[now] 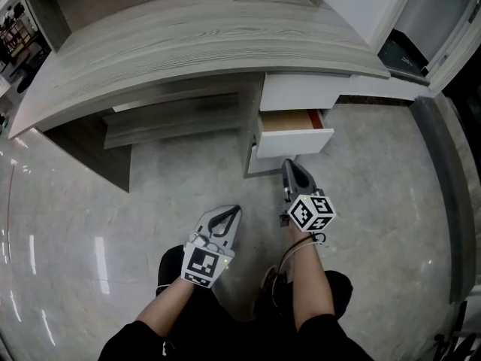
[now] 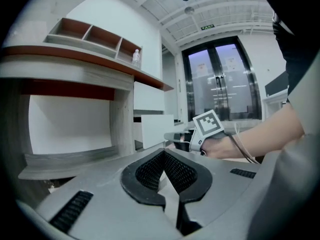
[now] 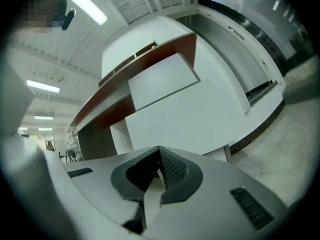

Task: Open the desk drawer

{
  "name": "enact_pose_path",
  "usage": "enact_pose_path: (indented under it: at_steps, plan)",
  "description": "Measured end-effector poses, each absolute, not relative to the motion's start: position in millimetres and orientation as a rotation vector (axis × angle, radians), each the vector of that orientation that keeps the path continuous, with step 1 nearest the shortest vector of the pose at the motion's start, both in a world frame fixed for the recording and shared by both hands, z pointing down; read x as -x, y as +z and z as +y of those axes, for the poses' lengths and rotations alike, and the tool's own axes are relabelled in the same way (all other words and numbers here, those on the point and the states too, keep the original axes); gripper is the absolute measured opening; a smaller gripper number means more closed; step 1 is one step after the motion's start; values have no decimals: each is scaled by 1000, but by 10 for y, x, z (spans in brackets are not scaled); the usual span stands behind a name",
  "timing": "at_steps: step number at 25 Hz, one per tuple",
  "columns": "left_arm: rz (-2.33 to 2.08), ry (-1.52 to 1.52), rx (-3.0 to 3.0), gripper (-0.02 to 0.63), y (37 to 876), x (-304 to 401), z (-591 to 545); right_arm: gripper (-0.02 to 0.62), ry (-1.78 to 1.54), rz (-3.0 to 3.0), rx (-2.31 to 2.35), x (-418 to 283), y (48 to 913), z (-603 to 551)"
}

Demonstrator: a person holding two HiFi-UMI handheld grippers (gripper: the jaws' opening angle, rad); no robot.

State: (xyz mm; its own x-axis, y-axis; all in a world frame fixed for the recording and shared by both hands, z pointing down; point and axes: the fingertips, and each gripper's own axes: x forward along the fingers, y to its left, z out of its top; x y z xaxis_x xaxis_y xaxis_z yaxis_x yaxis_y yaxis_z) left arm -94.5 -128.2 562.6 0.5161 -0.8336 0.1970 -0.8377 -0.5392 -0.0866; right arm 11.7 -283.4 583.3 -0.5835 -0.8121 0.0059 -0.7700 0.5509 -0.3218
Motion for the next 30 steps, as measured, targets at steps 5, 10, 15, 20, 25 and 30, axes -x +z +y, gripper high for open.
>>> enact_pose_path:
  at_steps: [5, 10, 15, 20, 25, 30]
  plan:
    - [-1533, 493, -2835, 5, 5320, 985, -1565, 6, -150, 2976, 1516, 98, 5872, -2613]
    - [-1427, 962, -3018, 5, 5056, 777, -1992, 6, -39, 3083, 1625, 124, 6031, -2537]
    - [-1206, 1487, -3058, 5, 4924, 503, -2402, 6, -88, 3097, 1687, 100, 6205, -2574]
    - [-1130, 1831, -2957, 6, 4893, 364, -2791, 6, -148, 3099, 1622, 131, 6274, -2628]
    - [-898, 2035, -2788, 127, 5040, 250, -2988, 6, -194, 3130, 1568, 107, 6387, -2666]
    - [-796, 2104, -2696, 130, 5185, 182, -3124, 6, -177, 3136, 1528, 71, 6362, -2700]
